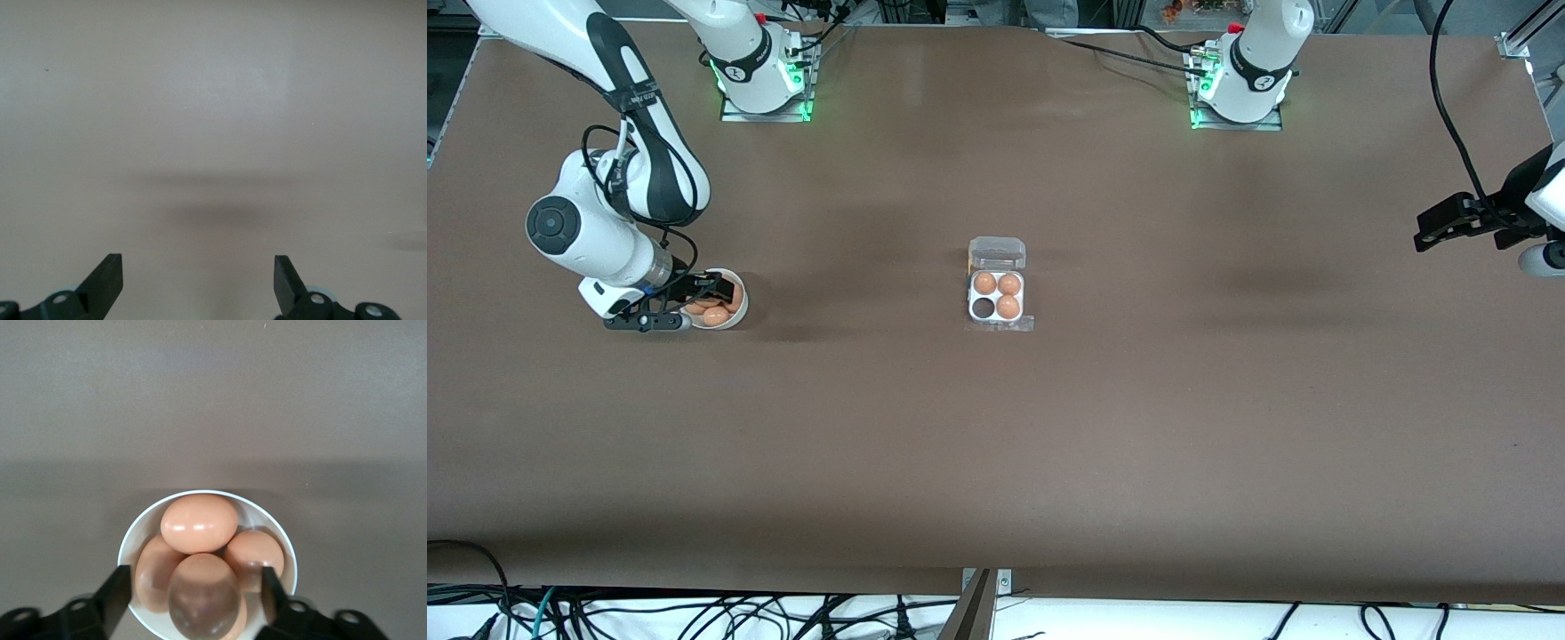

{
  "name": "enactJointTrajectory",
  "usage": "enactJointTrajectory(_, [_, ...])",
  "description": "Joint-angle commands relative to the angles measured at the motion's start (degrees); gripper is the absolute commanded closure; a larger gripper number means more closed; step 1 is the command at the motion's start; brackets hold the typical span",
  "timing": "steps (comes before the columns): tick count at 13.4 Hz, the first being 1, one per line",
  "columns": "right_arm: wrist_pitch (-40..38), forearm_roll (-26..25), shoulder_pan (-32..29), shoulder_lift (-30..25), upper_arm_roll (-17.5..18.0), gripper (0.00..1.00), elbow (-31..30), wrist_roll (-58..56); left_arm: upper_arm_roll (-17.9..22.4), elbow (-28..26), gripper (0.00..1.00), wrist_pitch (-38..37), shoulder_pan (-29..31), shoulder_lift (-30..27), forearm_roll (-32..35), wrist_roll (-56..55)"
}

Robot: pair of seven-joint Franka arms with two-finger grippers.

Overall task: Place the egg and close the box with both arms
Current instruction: 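Lower the right gripper and grasp one brown egg from the bowl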

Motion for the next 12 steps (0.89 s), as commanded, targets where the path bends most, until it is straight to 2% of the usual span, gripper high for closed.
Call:
enactJointTrajectory(1, [0.45, 1.15, -0.44, -0.07, 0.41, 0.48, -0.14, -1.59, -0.30, 0.41, 0.00, -0.28, 0.04, 0.16, 1.10, 0.94])
enactJointTrajectory(3, [0.45, 1.15, -0.44, -0.07, 0.41, 0.59, 0.04, -1.86, -0.39, 0.41, 0.00, -0.28, 0.04, 0.16, 1.11, 0.59])
enactJointTrajectory(6, [0.36, 1.15, -0.44, -0.07, 0.41, 0.69, 0.04, -1.86, -0.39, 0.41, 0.00, -0.28, 0.04, 0.16, 1.02, 0.59])
enactJointTrajectory(10, [-0.95, 1.15, -0.35, -0.25, 0.68, 0.78, 1.79, -1.94, -0.39, 0.41, 0.00, -0.37, 0.04, 0.16, 0.93, 0.42])
enactJointTrajectory(12, [-5.86, 1.15, -0.09, -0.16, 0.68, 0.79, 4.94, -1.86, -0.39, 0.41, 0.00, -0.28, 0.04, 0.16, 0.84, 0.50])
